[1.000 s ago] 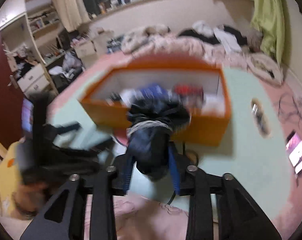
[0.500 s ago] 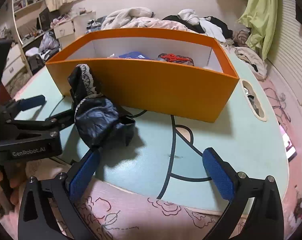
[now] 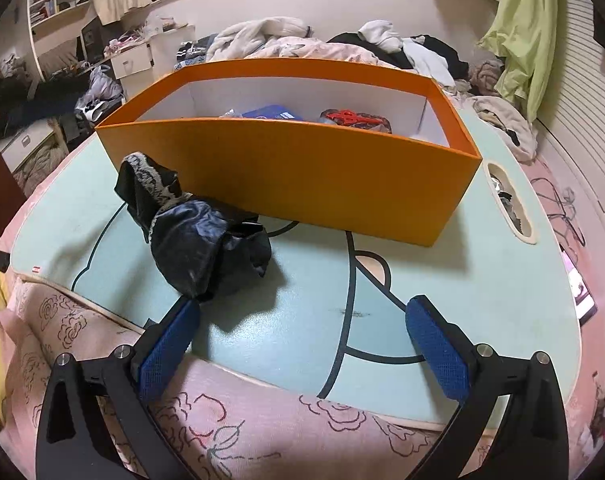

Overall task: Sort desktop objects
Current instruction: 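Grasp the clear plastic bag in the box with the left gripper, place it beside the cloth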

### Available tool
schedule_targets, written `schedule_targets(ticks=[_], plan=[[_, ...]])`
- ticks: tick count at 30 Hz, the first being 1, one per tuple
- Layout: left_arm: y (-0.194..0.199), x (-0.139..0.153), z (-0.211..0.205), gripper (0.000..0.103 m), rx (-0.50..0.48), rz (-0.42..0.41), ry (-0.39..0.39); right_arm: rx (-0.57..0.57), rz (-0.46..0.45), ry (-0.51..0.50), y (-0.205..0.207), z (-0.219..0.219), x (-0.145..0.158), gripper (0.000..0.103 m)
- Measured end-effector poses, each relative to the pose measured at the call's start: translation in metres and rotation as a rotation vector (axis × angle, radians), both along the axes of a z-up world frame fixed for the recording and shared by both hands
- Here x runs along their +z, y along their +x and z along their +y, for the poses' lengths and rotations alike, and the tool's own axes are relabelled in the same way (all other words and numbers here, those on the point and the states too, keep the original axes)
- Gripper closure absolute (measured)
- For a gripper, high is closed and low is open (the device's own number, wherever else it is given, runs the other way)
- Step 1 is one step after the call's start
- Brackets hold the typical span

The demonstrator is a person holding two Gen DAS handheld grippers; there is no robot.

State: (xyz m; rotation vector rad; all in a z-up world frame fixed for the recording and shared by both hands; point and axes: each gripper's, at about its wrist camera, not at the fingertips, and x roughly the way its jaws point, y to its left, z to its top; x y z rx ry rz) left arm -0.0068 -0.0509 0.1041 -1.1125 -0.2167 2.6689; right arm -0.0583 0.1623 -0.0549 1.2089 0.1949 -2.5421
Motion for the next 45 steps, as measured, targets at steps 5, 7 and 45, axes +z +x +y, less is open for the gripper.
schedule_targets(ticks=[5,7,45], plan=[[-0.07,-0.031,0.043,0.062,-0.116,-0.304,-0.029,0.0,0.0,0.001,-0.001,-0.01,-0.004,0.001],[-0.085,-0.043,0.055,0.062,-0.135,-0.383,-0.036,0.0,0.0,0.0,0.008,-0.005,0.002,0.001],[0.064,-0.078,0.005,0.002,0.095,0.09,-0.056,0.001,0.017,-0.004,0.045,0.029,0.028,0.001]])
